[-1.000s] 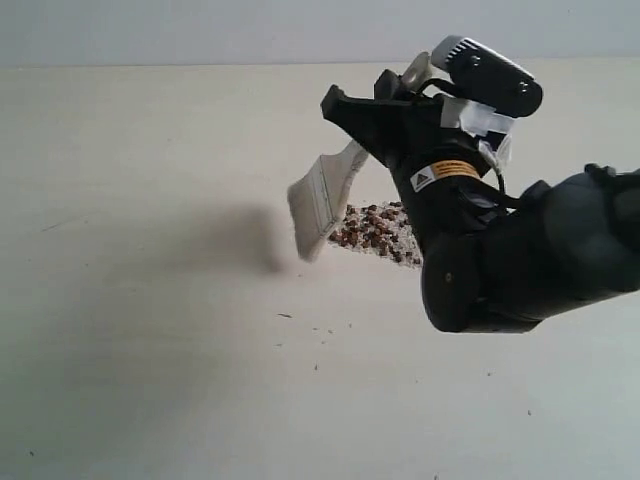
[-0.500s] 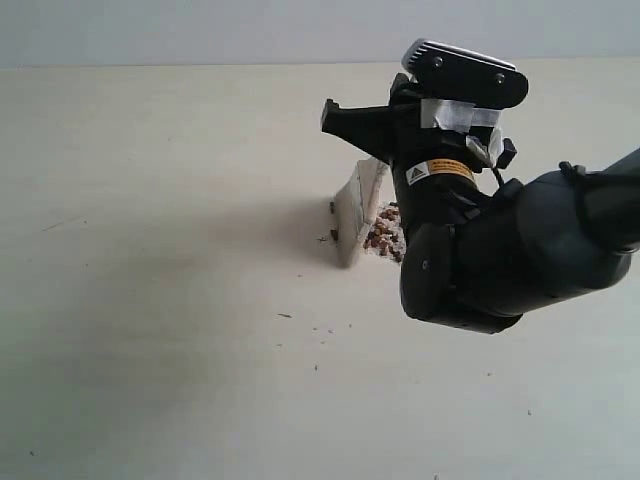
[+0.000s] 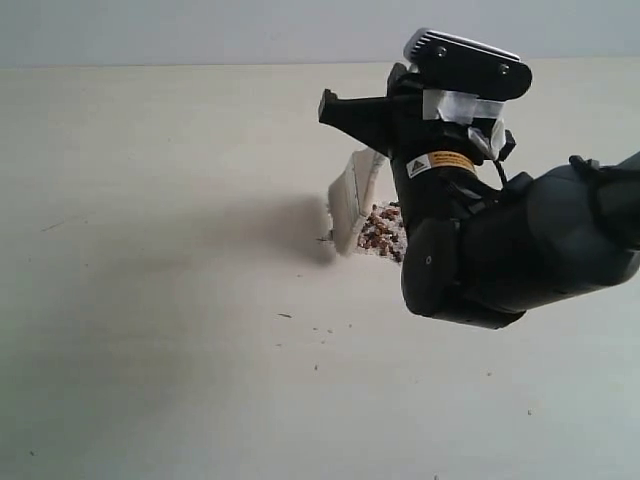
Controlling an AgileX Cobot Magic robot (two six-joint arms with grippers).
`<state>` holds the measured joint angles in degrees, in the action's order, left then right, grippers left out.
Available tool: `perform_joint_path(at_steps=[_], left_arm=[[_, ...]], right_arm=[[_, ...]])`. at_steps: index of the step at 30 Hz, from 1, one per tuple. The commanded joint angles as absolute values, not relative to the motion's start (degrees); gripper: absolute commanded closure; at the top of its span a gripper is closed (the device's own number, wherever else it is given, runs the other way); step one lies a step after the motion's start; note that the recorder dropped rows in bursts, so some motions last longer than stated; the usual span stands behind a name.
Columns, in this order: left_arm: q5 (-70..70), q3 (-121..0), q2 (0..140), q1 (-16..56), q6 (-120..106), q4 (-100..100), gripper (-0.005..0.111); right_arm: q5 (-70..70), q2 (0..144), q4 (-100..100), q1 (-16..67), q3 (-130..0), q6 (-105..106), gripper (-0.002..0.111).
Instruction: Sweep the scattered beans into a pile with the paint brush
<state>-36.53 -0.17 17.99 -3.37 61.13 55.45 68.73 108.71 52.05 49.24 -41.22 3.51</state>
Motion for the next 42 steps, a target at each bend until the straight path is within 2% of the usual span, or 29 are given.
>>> perform_joint_path(at_steps=[1, 17, 27, 42], left_arm=[[-36.7, 0.0, 17.6, -3.5, 61.0, 55.3, 0.107], [-36.7, 0.0, 17.6, -3.5, 61.0, 55.3, 0.107], [-36.7, 0.0, 17.6, -3.5, 61.0, 55.3, 0.107], [-36.7, 0.0, 17.6, -3.5, 61.0, 55.3, 0.107]], right_arm=[[70.0, 107.9, 50.8, 49.3, -42.8, 3.1, 0.108], [68.7, 117.0, 53.5, 49.3, -50.4, 3.5, 0.108], [68.7, 117.0, 58.0, 49.3, -50.4, 14.0, 0.108], [68.7, 111.6, 55.5, 49.3, -50.3, 13.8, 0.108]])
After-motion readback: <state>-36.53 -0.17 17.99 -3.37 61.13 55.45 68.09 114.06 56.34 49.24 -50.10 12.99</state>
